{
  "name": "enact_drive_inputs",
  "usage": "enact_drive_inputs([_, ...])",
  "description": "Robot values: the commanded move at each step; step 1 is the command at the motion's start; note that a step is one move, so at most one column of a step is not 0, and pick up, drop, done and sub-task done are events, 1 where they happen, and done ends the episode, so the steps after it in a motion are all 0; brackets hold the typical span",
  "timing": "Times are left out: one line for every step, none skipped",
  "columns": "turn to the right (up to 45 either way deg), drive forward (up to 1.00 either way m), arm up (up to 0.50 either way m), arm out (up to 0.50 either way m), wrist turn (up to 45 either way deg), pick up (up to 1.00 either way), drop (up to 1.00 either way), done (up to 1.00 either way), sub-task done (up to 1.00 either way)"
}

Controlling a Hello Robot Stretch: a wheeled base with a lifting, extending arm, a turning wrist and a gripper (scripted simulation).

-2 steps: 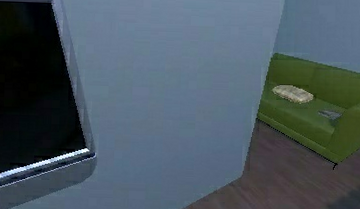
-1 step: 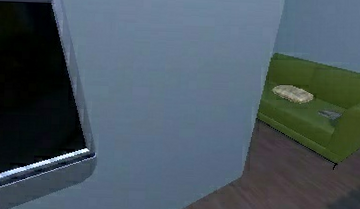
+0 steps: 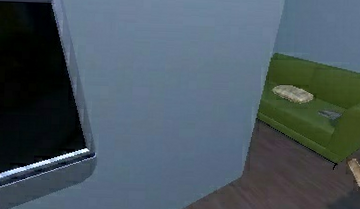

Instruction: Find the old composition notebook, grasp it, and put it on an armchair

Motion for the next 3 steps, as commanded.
enact_drive_inputs([0.0, 0.0, 0.0, 0.0, -45.0, 0.0, 0.0, 0.0, 0.0])
enact_drive_inputs([0.0, 0.0, 0.0, 0.0, -3.0, 0.0, 0.0, 0.0, 0.0])
enact_drive_inputs([0.0, 0.0, 0.0, -0.16, 0.0, 0.0, 0.0, 0.0, 0.0])
